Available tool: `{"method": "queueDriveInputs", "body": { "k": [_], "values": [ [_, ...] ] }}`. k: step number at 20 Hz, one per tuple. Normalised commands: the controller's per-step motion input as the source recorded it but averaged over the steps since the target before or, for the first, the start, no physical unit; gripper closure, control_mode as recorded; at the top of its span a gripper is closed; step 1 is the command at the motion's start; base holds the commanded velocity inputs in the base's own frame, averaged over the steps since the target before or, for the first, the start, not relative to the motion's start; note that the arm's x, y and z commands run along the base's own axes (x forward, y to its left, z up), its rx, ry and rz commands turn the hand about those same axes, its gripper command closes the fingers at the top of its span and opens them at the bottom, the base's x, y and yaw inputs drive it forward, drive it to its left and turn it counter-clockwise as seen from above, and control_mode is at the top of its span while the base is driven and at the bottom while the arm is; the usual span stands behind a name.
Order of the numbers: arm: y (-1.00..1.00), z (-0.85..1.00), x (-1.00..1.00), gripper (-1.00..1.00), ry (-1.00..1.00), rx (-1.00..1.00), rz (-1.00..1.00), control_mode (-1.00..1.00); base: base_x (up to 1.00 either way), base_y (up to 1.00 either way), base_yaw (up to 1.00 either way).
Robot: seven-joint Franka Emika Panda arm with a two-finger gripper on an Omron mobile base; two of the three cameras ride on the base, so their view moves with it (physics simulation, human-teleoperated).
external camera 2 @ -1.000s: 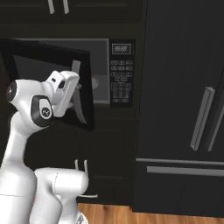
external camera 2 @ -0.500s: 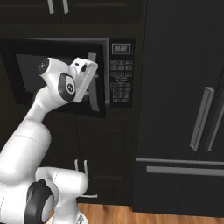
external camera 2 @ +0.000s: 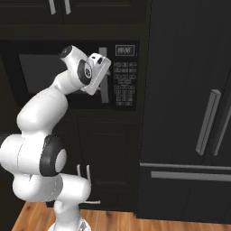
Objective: Pick the corn from the sink and place it in the bowl. Then pick the bowl and place it in the microwave. Then close the microwave door and press the start button.
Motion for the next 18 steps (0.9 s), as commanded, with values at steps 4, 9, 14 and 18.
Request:
{"method": "queueDriveInputs", "body": {
  "k": [4, 9, 14, 18],
  "values": [
    [0.00, -0.51, 1.00, -1.00, 0.12, -0.01, 0.02, -1.00, 0.00, 0.00, 0.00],
    [0.00, -0.19, 0.51, -1.00, 0.09, 0.00, 0.03, -1.00, 0.00, 0.00, 0.00],
    [-0.29, 0.11, -0.53, -1.00, -0.09, 0.04, 0.12, -1.00, 0.00, 0.00, 0.00],
    [-0.58, 0.19, -1.00, -1.00, -0.11, 0.12, 0.30, -1.00, 0.00, 0.00, 0.00]
  ]
}}
